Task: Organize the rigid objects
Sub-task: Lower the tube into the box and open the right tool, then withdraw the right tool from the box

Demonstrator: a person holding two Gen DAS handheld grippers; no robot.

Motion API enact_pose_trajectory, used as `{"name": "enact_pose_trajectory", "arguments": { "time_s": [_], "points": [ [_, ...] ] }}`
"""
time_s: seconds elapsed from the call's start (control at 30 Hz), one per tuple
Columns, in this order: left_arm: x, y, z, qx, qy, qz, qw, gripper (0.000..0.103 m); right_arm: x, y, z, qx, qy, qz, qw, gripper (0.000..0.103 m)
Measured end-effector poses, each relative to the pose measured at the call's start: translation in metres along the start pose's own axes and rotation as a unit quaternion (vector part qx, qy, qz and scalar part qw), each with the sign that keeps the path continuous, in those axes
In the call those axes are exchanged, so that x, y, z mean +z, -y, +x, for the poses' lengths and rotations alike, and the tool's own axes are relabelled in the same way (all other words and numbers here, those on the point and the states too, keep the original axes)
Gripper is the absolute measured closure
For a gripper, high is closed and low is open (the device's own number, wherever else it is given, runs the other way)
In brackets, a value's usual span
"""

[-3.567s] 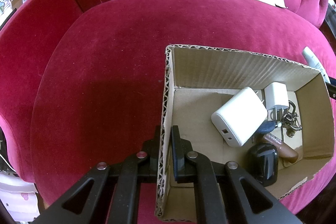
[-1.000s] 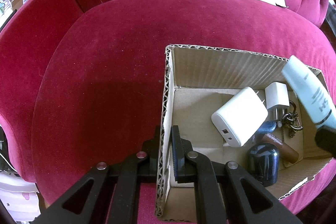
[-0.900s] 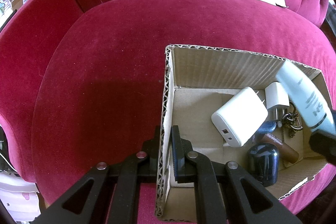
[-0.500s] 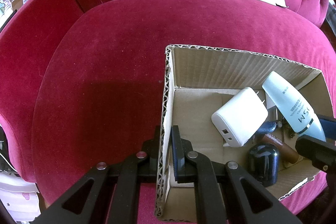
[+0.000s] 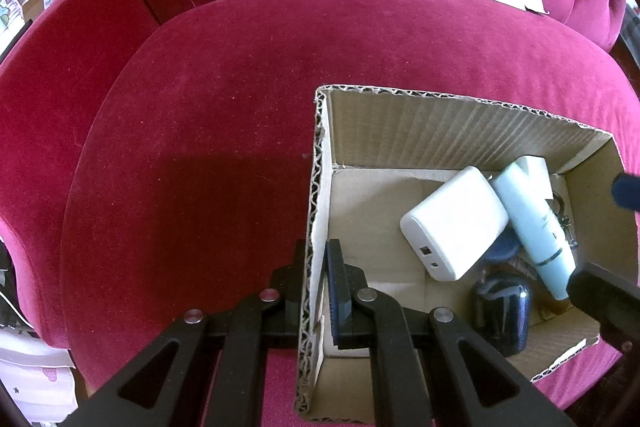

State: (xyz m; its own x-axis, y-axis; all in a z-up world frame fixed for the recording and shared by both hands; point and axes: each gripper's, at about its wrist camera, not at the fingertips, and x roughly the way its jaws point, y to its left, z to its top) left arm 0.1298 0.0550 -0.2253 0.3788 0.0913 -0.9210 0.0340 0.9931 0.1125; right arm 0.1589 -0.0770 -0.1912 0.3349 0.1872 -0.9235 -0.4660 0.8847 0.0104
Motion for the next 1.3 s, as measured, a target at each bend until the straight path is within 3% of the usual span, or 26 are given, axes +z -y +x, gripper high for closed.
{"name": "enact_pose_trajectory", "arguments": {
  "time_s": [0.07,0.2,1.3],
  "points": [
    [0.0,0.001,-0.001,0.001,0.0,0.001,1.0,0.095,0.0,0.003,-0.001,-0.011,0.002,-0.002,1.0,0.026],
    [0.0,0.001,-0.001,0.001,0.0,0.001,1.0,0.095,-0.001,0.004,0.001,-0.014,0.001,-0.004,1.0,0.0],
    [0.003,0.004,-0.002,0.005,-0.005,0.002,1.0,0.093,0.003,0.022,-0.007,-0.038,0.013,0.025,0.999,0.0]
  ]
}}
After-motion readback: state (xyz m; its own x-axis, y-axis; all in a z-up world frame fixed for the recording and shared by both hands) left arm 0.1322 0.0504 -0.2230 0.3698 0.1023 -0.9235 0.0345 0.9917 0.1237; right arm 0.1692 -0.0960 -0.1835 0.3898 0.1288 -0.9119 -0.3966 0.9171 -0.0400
